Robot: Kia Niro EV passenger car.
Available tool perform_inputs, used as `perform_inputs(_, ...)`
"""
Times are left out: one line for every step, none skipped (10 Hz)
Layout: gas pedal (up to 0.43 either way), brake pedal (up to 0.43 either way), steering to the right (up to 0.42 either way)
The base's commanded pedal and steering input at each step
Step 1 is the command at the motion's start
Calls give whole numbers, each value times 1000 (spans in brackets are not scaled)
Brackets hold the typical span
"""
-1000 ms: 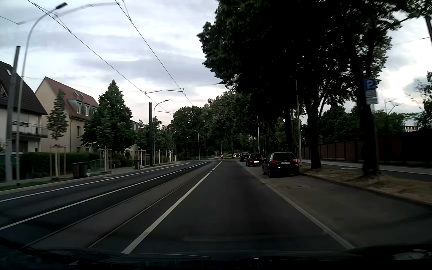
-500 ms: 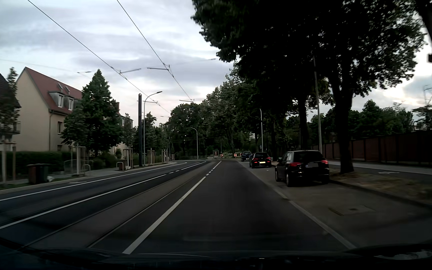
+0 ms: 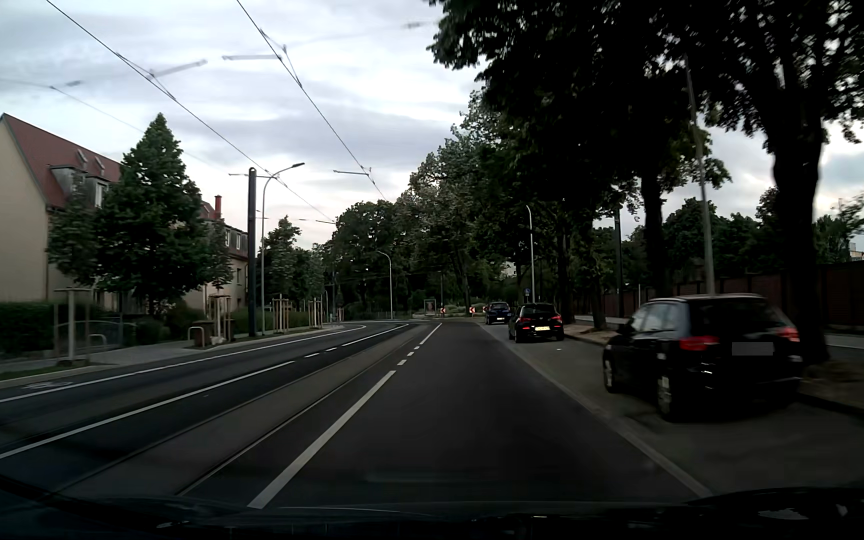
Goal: Follow the waypoints while adhering to traffic rules and regulations
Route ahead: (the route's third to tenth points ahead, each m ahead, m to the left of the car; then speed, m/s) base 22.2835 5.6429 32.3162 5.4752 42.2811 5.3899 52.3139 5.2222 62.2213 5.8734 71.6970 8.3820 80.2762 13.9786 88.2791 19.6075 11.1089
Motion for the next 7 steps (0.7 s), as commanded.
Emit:
perform_inputs(118,0,0)
perform_inputs(118,0,0)
perform_inputs(118,0,0)
perform_inputs(118,0,0)
perform_inputs(118,0,0)
perform_inputs(118,0,0)
perform_inputs(118,0,0)
